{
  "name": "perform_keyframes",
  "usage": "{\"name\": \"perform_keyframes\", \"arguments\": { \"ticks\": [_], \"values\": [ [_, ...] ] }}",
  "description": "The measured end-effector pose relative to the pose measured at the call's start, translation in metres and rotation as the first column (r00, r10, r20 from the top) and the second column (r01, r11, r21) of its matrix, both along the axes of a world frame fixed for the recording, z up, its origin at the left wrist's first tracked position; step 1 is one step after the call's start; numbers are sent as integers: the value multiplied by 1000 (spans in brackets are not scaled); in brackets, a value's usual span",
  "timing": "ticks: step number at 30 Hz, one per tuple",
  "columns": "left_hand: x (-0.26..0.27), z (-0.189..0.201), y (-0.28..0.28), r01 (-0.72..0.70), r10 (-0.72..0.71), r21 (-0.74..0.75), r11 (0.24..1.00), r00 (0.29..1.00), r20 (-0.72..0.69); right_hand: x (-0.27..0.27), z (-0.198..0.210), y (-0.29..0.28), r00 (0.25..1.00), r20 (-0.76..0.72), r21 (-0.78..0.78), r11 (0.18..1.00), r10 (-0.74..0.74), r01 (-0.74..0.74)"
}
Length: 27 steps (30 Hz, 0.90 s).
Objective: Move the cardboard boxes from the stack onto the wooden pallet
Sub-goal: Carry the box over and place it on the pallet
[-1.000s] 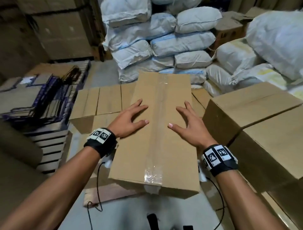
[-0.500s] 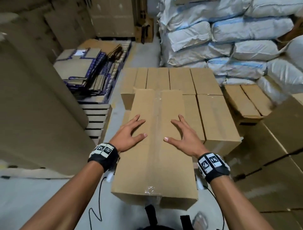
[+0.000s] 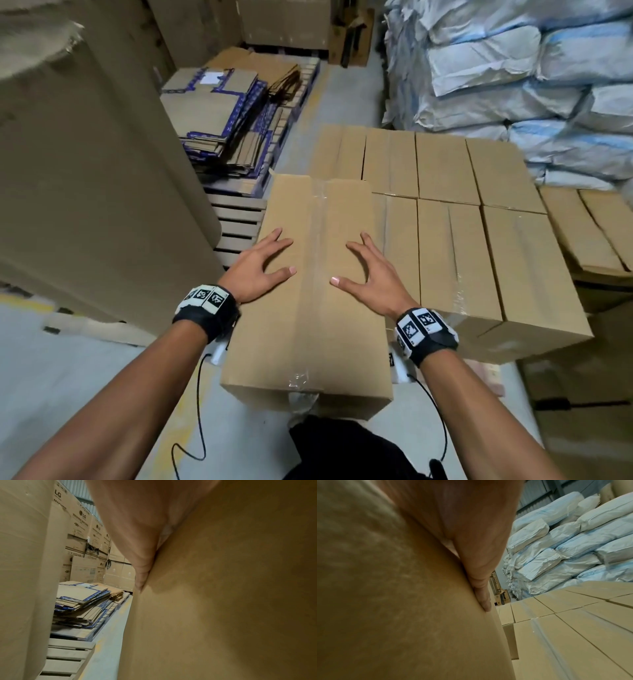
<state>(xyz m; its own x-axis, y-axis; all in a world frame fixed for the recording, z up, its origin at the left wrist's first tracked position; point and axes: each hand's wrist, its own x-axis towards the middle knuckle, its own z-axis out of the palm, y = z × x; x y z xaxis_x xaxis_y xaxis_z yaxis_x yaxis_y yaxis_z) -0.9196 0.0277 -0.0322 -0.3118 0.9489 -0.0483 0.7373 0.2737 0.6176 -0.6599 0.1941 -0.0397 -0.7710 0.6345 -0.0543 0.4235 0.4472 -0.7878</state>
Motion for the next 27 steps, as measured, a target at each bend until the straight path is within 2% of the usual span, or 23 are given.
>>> {"name": "perform_keyframes", "arguments": {
  "ticks": [8,15,23,27],
  "values": [
    [-108,-24,56,-23,23,-60,998,1000,-5,-114,-36,59,1000,1,-65,998,-6,6],
    [-169,-66,107,-7,12,-104,995,999,40,-171,-69,98,999,47,-110,994,-23,28],
    [-216,-149,173,87,-80,-111,990,995,60,-208,-128,137,980,162,-81,988,-116,130],
    [-235,-199,197,178,-170,-69,982,980,99,-224,-167,156,977,183,-43,992,-112,121]
  ]
}}
